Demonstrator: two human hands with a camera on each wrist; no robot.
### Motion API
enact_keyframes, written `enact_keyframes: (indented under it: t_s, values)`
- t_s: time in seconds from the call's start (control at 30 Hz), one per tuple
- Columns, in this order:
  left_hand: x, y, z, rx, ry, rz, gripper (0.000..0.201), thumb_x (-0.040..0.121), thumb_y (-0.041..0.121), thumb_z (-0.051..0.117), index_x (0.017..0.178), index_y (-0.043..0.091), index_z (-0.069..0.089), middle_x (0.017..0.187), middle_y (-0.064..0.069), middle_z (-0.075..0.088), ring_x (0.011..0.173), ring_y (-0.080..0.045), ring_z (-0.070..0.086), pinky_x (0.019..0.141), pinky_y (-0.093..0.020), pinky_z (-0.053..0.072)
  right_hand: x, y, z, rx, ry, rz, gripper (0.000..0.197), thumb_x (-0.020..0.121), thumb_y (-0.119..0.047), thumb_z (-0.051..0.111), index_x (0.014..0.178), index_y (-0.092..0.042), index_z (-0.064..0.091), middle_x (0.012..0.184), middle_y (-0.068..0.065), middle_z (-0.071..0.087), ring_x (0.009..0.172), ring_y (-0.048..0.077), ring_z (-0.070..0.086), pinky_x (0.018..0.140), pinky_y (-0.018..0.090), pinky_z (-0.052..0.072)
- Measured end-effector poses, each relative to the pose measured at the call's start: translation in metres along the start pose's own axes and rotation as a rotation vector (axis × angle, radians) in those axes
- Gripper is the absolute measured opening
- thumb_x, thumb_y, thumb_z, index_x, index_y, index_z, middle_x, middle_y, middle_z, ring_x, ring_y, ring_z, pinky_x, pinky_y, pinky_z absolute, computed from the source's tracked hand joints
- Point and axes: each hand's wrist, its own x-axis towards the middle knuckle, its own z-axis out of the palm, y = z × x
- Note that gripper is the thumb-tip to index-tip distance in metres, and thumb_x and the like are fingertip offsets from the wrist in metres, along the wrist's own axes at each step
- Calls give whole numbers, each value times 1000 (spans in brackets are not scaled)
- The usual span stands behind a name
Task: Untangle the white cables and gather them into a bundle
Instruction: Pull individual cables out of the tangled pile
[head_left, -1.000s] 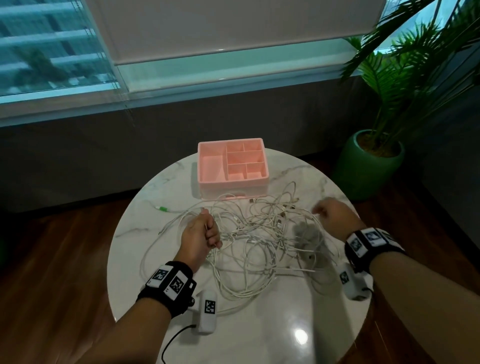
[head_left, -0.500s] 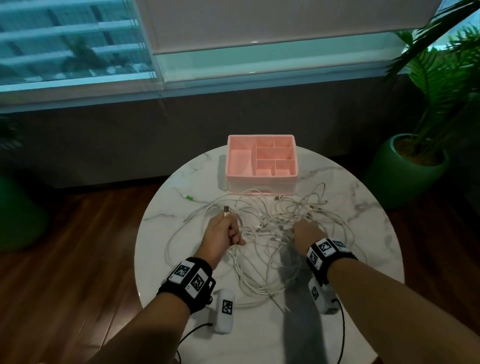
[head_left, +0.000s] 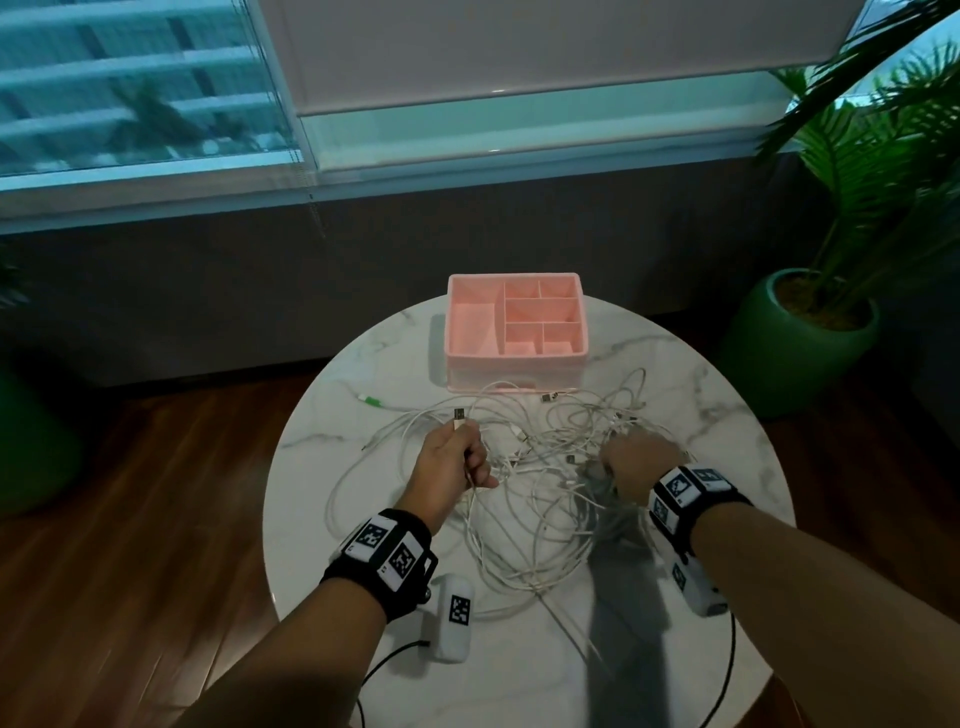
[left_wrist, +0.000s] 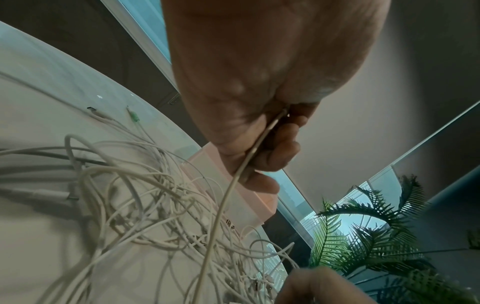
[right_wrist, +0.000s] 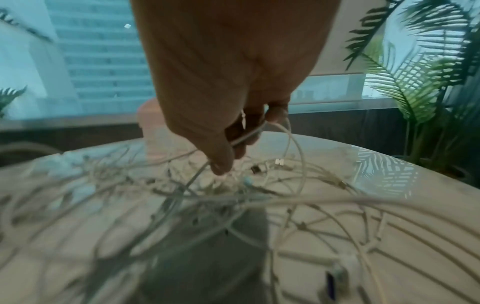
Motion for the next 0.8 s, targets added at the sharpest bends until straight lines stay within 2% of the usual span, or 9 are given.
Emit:
enact_keyframes:
  t_s: [0.07,0.13,0.2,0.27,0.37,0.47,0.6,0.7,0.8]
  values:
    - [0,3,5,3,4,13,37,107,13,41,69,10,42,57,-5,39,46,-18,43,56,-35,52,3,10,-13,148,105,18,26,93,-25,51,113,-32,65,122,2,60,114,28,54,98,41,46]
    - [0,7,9,1,5,28,35,107,15,42,73,8,46,58,-6,43,47,-19,45,56,-35,52,4,18,-29,358,270,39,22,93,-32,51,105,-36,69,114,-3,65,105,25,59,96,41,45]
    - [0,10,12,-4,6,50,34,108,18,42,77,6,50,59,-6,48,47,-21,48,55,-34,52,1,25,-58,625,420,37,18,96,-32,57,105,-30,73,99,-9,69,93,17,64,90,33,48]
    - [-1,15,17,-6,7,81,35,109,19,41,79,5,53,61,-8,51,49,-23,52,56,-33,51,-5,30,-90,872,541,-7,19,97,-31,62,107,-22,75,86,-12,68,79,9,62,76,26,49]
    - [0,22,27,-27,-9,119,33,109,19,40,87,4,59,67,-10,60,58,-25,61,56,-33,53,-17,27,-126,1106,637,-92,16,98,-24,62,104,-18,76,61,-18,63,60,2,55,62,17,46]
    - [3,29,36,-47,-10,117,33,109,23,41,105,-1,64,84,-14,71,74,-30,70,62,-35,56,-28,10,-138,1181,630,-193,16,98,-24,62,100,-17,76,53,-18,60,49,2,50,55,21,45]
    - [5,36,46,-69,-39,135,36,110,26,39,120,0,62,110,-17,74,97,-34,73,76,-42,59,-39,-25,-120,1182,509,-242,16,97,-30,62,97,-19,75,54,-18,61,45,6,49,51,28,45]
    - [4,37,48,-110,-33,154,34,110,19,37,111,-2,64,106,-19,73,94,-33,71,81,-45,59,-43,-51,-99,1168,395,-287,15,96,-27,64,100,-19,76,62,-26,64,45,0,50,49,20,42]
    - [2,40,45,-165,5,154,33,110,15,34,89,5,58,88,-17,74,80,-28,71,75,-40,58,-44,-62,-81,1110,331,-293,11,96,-25,63,98,-18,72,60,-24,61,45,2,53,49,21,45]
